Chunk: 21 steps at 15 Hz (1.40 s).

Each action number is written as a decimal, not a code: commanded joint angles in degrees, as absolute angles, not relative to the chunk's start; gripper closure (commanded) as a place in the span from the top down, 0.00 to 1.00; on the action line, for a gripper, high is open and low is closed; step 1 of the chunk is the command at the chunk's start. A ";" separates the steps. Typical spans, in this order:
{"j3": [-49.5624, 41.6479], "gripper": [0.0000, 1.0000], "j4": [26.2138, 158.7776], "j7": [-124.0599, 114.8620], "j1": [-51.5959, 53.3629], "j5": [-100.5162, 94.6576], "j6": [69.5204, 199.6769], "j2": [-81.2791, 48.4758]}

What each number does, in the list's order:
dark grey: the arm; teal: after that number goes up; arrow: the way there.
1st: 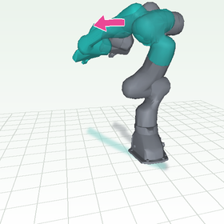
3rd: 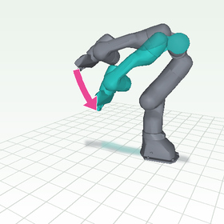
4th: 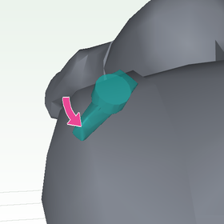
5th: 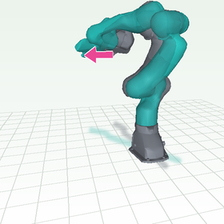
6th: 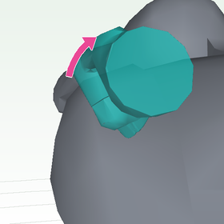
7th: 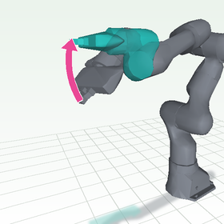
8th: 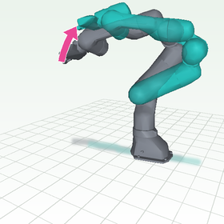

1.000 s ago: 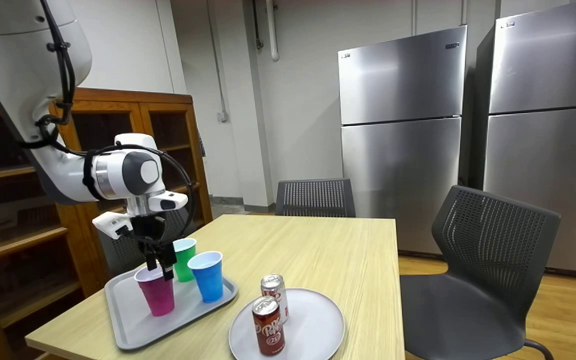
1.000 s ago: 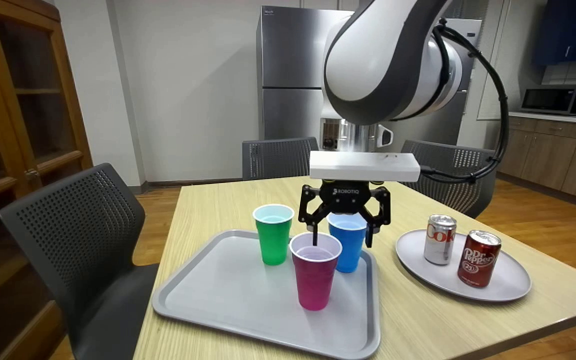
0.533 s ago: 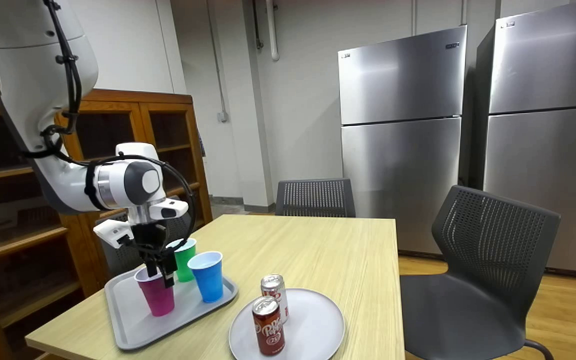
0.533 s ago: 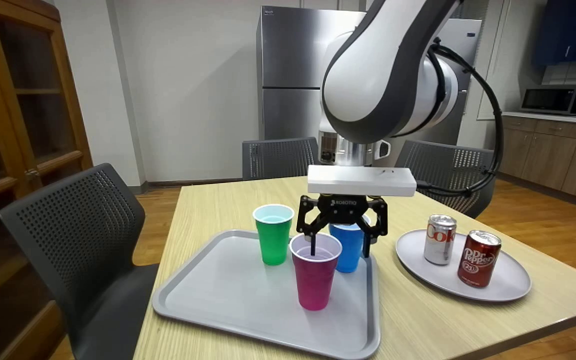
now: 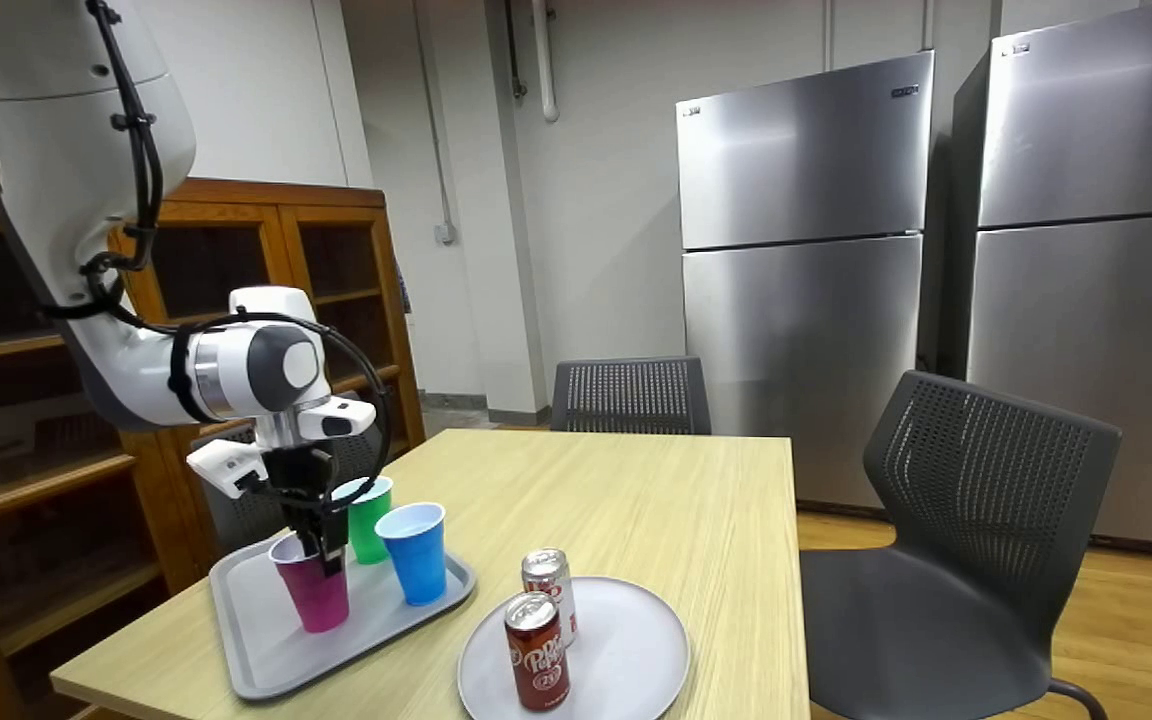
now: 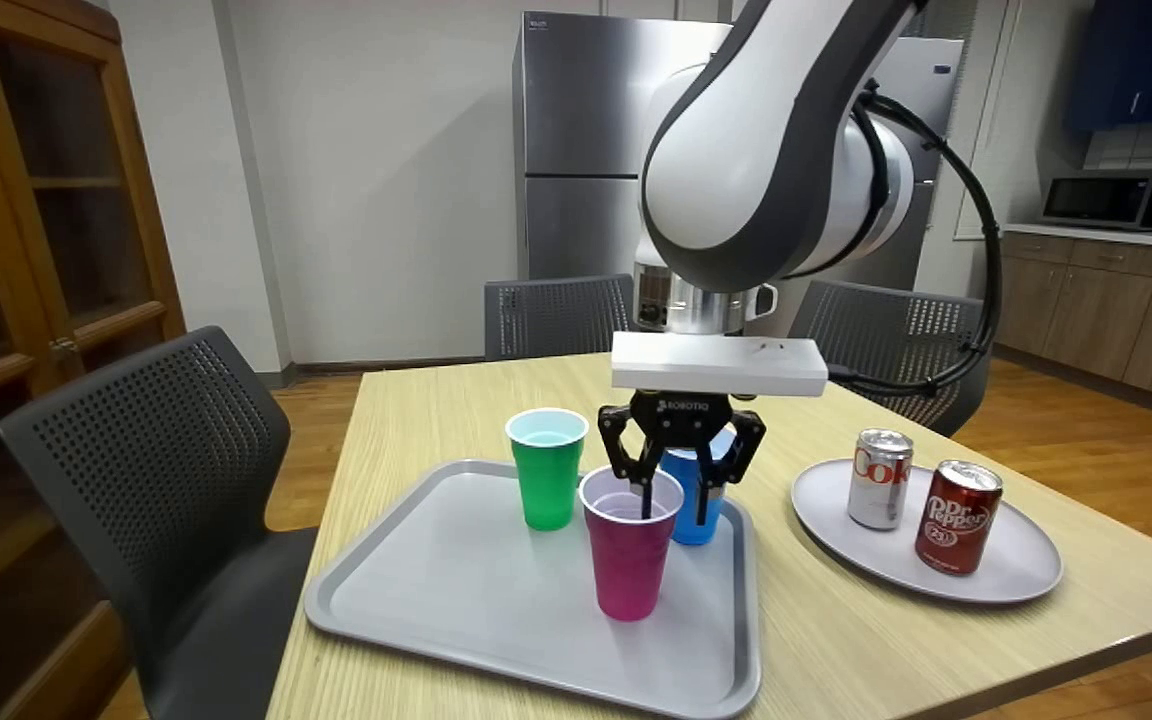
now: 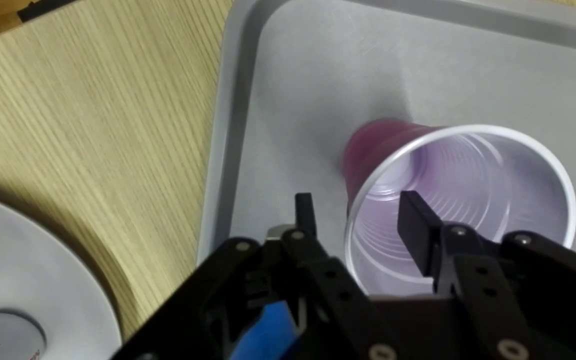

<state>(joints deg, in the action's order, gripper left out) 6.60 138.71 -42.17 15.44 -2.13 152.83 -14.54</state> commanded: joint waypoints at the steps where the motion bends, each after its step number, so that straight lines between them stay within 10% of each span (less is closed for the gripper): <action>1: 5.74 0.18 138.21 -42.77 16.44 -2.76 153.37 -14.69; 4: 5.82 0.00 138.39 -42.65 16.48 -2.71 153.44 -14.37; 21: 13.31 0.01 139.14 -36.06 17.22 5.92 153.61 -5.79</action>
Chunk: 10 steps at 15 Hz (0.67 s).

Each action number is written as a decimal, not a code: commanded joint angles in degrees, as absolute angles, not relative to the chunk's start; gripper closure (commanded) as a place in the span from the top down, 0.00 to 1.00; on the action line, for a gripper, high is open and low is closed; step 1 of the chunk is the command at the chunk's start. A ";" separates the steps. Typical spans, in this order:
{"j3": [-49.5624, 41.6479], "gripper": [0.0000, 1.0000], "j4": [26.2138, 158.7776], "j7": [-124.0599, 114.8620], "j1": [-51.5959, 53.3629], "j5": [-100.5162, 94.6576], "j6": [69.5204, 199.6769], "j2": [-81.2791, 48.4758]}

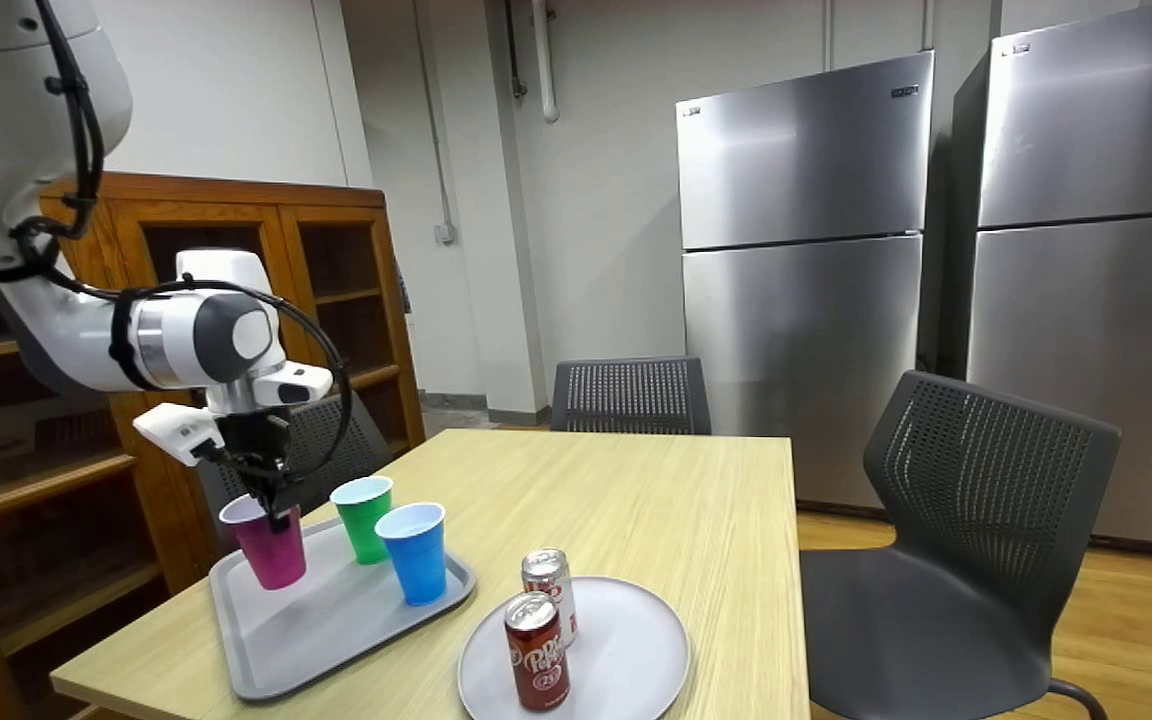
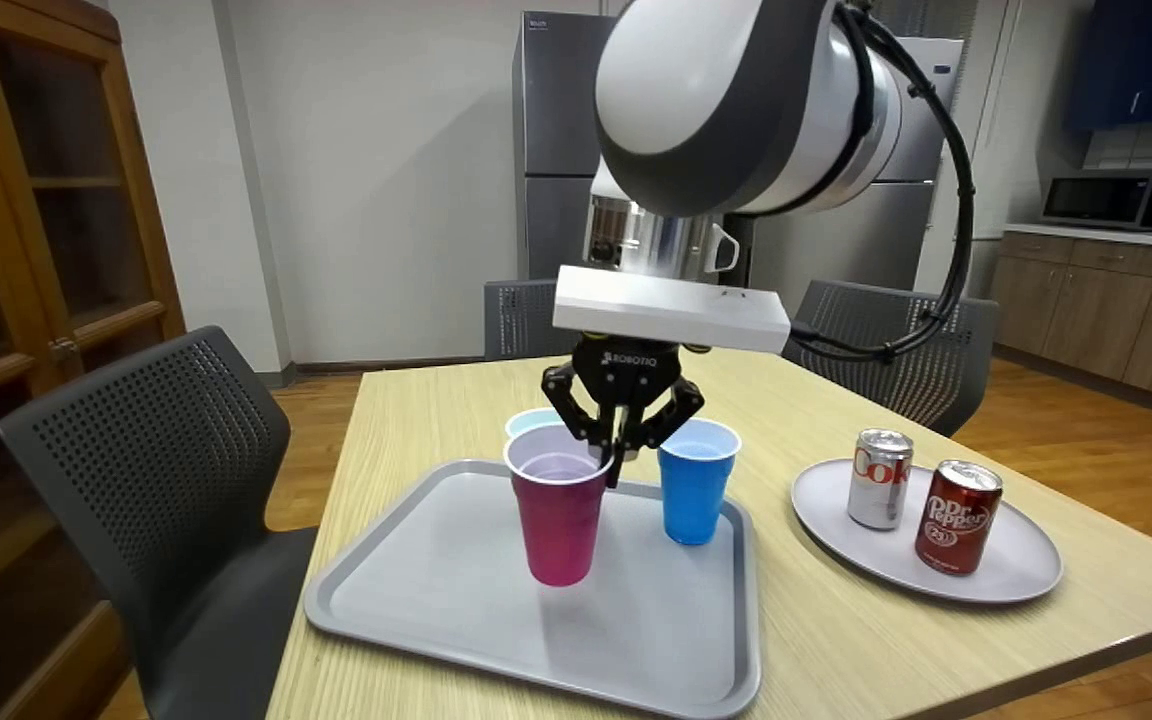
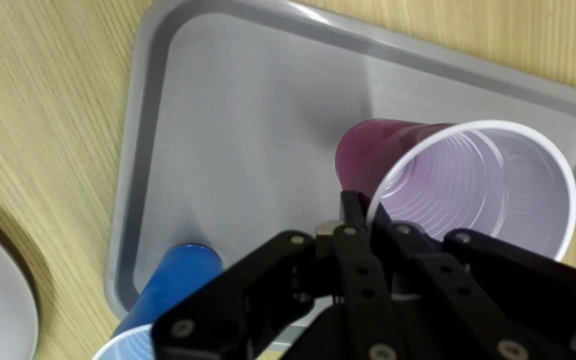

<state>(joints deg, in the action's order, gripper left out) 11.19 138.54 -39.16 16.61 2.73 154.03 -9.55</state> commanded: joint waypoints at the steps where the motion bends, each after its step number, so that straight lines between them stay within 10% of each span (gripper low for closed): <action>1: 14.25 0.01 138.91 -34.86 17.39 7.19 153.68 -5.39; 10: 20.17 0.01 134.84 -23.64 20.05 18.97 152.49 -6.54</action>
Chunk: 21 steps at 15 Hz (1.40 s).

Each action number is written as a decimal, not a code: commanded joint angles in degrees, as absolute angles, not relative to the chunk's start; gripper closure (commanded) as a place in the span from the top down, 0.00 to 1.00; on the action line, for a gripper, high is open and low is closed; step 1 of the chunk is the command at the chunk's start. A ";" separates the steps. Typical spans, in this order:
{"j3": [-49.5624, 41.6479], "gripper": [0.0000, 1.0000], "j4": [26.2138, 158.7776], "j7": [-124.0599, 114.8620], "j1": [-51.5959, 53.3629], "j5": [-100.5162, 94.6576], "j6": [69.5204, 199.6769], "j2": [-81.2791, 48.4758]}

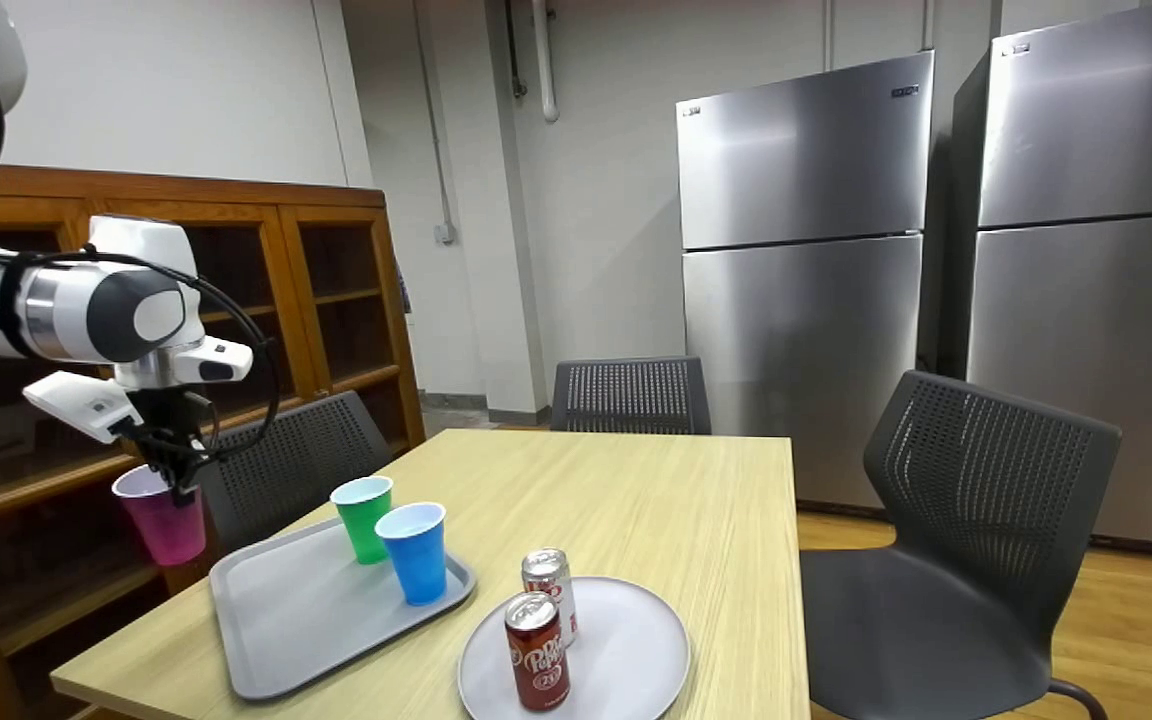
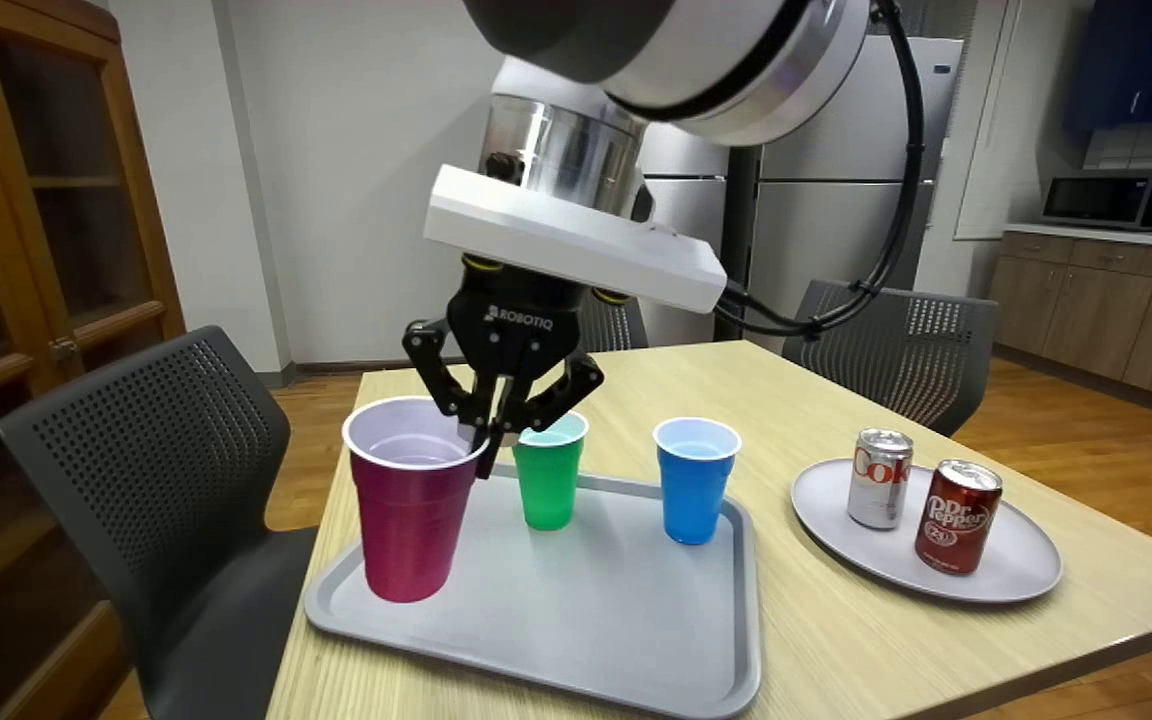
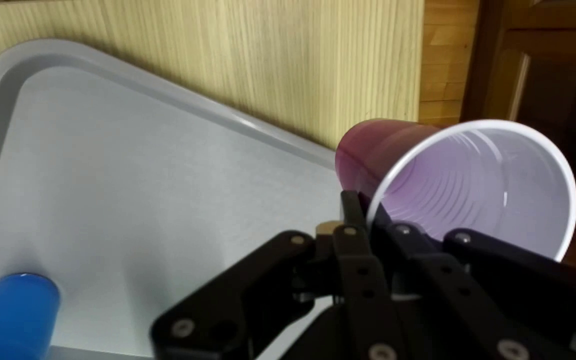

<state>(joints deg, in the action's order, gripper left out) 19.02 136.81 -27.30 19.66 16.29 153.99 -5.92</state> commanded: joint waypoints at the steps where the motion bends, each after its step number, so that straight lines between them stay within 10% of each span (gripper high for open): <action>1: 20.46 0.01 134.54 -23.04 20.27 19.16 152.40 -6.75; 21: 19.43 0.01 127.32 -20.73 23.79 7.46 145.12 -16.20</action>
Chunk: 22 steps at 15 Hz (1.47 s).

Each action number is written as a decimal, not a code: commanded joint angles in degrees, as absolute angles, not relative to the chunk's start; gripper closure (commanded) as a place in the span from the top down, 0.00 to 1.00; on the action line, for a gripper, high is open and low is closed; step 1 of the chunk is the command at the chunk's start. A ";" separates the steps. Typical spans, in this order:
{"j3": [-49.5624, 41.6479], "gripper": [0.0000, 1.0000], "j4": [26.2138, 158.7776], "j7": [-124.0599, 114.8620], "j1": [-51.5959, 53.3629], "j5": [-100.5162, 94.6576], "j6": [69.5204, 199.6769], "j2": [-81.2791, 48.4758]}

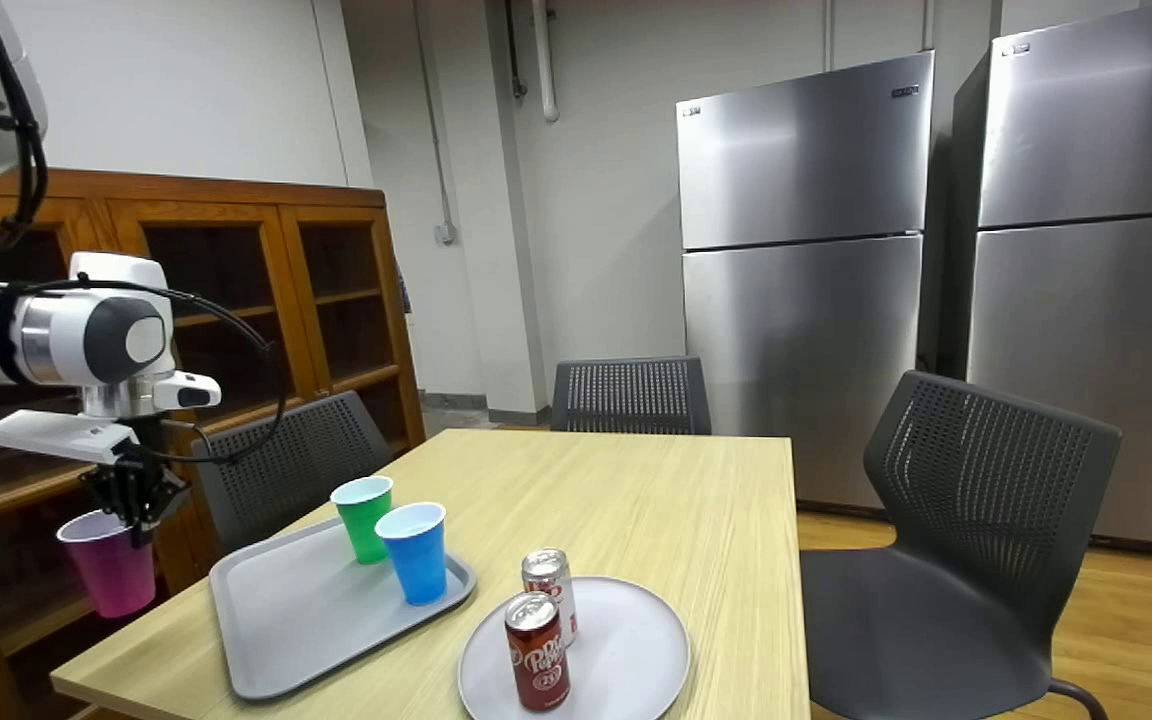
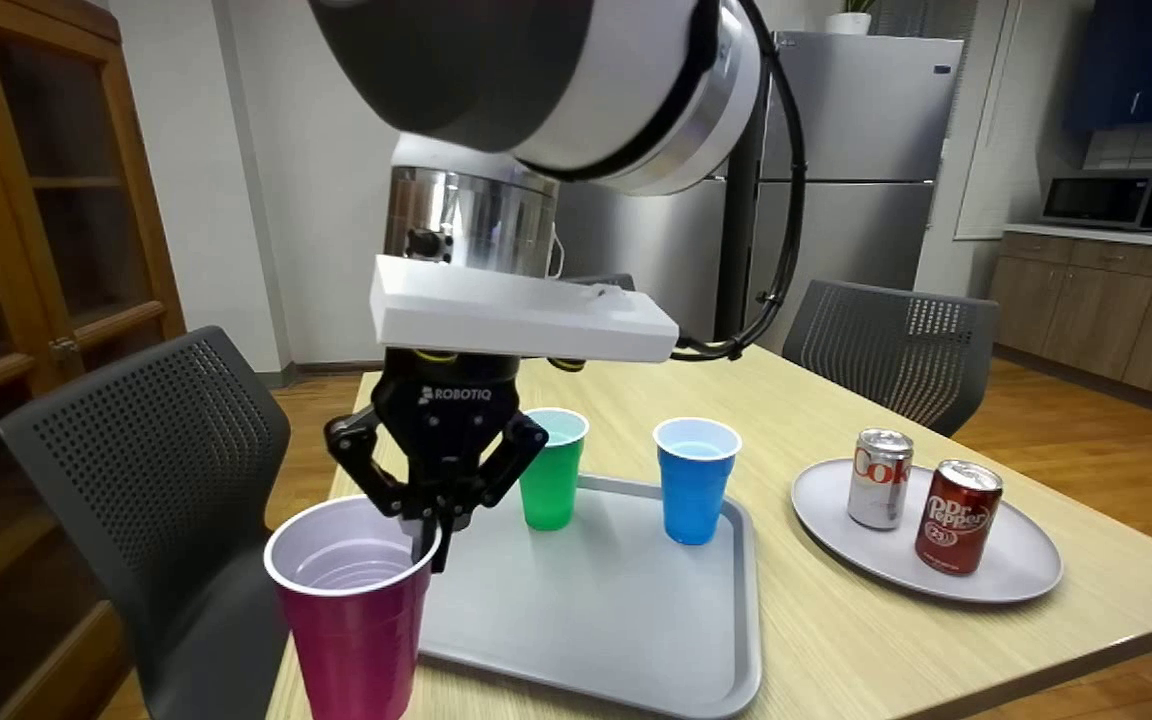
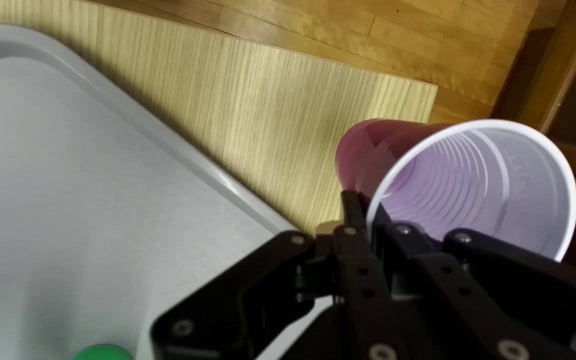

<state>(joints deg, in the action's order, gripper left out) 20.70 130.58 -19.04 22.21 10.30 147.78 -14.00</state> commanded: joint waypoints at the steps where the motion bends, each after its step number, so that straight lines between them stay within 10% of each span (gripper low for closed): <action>1: 19.13 0.01 126.79 -20.96 24.16 6.66 144.92 -16.81; 22: 14.34 0.01 122.03 -22.46 28.47 2.60 147.04 -24.77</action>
